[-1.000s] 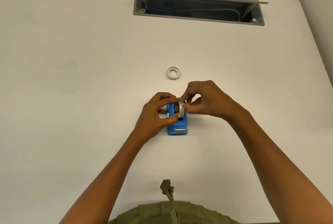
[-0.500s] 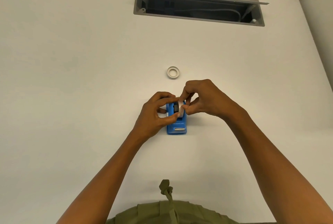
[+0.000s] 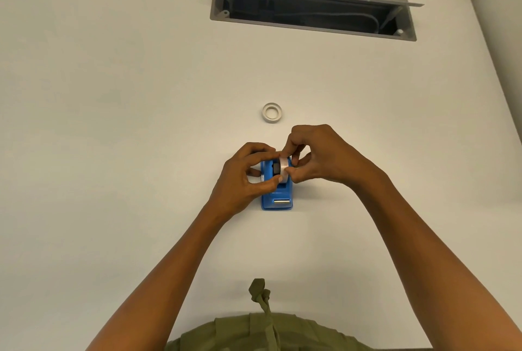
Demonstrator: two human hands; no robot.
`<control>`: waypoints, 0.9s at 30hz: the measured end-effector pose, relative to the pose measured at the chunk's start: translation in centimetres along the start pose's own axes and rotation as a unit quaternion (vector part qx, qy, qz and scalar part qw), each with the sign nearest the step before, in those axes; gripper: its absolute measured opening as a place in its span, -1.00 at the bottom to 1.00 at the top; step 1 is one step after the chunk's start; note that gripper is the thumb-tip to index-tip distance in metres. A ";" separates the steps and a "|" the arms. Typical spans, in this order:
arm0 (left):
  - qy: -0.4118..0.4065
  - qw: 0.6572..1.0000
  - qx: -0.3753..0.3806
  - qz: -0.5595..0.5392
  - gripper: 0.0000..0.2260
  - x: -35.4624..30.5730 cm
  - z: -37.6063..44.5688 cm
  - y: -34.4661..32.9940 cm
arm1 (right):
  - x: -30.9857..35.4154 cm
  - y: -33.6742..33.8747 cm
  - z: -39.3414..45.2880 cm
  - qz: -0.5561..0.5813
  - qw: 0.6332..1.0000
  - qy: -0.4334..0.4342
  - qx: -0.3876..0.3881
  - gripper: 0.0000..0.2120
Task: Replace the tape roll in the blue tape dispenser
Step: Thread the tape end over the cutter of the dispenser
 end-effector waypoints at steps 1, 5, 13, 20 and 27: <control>0.001 1.000 0.000 0.000 -0.64 0.0 0.0 0.0 | -0.1 0.0 0.1 0.004 1.000 -0.004 0.000 -0.82; 0.003 1.000 0.003 -0.001 -0.64 0.1 0.0 -0.1 | -0.3 0.0 0.3 0.014 1.000 -0.005 0.009 -0.80; 0.003 1.000 0.002 -0.007 -0.65 0.0 0.0 0.0 | 0.3 0.6 0.4 -0.025 0.999 0.026 -0.017 -0.95; -0.004 1.000 0.002 -0.012 -0.64 -0.3 0.0 0.0 | 0.8 -0.4 -0.3 -0.050 0.999 -0.003 -0.017 -0.73; -0.004 1.000 0.004 -0.013 -0.65 -0.2 0.0 0.0 | 1.2 -0.3 0.1 -0.077 0.997 -0.020 -0.011 -0.78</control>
Point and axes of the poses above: each hand's wrist, its own z-axis towards the middle knuckle, its own y-axis out of the back of the hand, x = y × z, the point moved 9 cm from there along z, towards the middle knuckle, and after that the axes turned 4 degrees about -y, right-handed, at the moved point
